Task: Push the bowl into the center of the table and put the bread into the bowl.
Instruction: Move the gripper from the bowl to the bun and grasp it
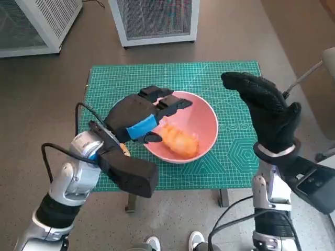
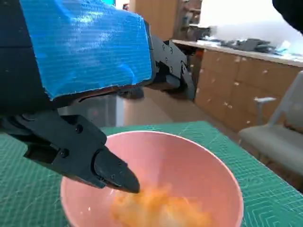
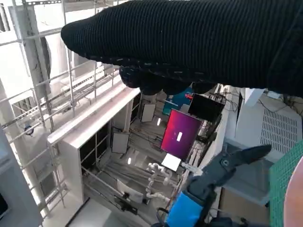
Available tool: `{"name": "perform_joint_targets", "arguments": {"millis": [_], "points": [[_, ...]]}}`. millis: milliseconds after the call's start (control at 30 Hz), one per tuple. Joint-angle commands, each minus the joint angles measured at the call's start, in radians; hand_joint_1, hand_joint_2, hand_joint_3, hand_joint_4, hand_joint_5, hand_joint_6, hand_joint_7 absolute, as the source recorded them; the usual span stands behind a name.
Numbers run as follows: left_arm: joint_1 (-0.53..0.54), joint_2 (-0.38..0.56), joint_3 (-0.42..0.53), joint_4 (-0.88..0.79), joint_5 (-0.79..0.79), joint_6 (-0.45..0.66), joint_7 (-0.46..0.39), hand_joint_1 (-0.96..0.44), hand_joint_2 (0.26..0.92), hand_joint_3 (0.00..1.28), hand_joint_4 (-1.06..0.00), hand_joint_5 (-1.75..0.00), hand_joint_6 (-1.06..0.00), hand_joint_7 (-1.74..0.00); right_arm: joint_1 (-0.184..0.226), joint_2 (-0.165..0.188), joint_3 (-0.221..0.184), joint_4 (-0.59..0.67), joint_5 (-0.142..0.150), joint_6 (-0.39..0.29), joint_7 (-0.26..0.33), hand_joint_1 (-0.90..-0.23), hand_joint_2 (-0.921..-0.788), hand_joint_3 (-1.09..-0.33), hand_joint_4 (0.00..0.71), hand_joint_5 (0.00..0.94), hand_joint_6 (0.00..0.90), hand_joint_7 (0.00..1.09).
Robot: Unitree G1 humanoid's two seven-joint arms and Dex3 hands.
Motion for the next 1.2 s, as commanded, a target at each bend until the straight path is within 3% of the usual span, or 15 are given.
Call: {"name": "perform_joint_targets", "arguments": {"millis": [33, 333, 800, 1200], "points": [[0.02, 0.006, 0.033, -0.062, -0.02, 0.033, -0.034, -0.48, 0.84, 0.02, -0.06, 0.0, -0.16, -0.11, 0.025, 0.003, 0.002, 0.0, -0.011, 0.004, -0.012, -0.435, -0.921, -0.472, 0.423, 0.007, 0.036, 0.68], [0.055, 0.036, 0.094, -0.177, -0.043, 0.087, -0.099, -0.48, 0.839, 0.01, -0.05, 0.0, -0.16, -0.1, 0.028, 0.007, 0.009, -0.01, -0.012, 0.015, -0.016, -0.435, -0.921, -0.473, 0.428, 0.009, 0.035, 0.68], [0.159, 0.148, 0.268, -0.453, -0.057, 0.303, -0.262, -0.43, 0.804, 0.0, -0.08, -0.01, -0.23, -0.1, 0.029, 0.012, 0.022, -0.019, -0.009, 0.025, -0.016, -0.435, -0.921, -0.478, 0.427, 0.007, 0.029, 0.69], [0.292, 0.223, 0.356, -0.521, -0.06, 0.369, -0.303, -0.37, 0.756, 0.0, -0.14, -0.02, -0.27, -0.09, 0.021, 0.012, 0.026, -0.016, -0.005, 0.04, -0.01, -0.434, -0.921, -0.482, 0.426, 0.006, 0.019, 0.7]]}}
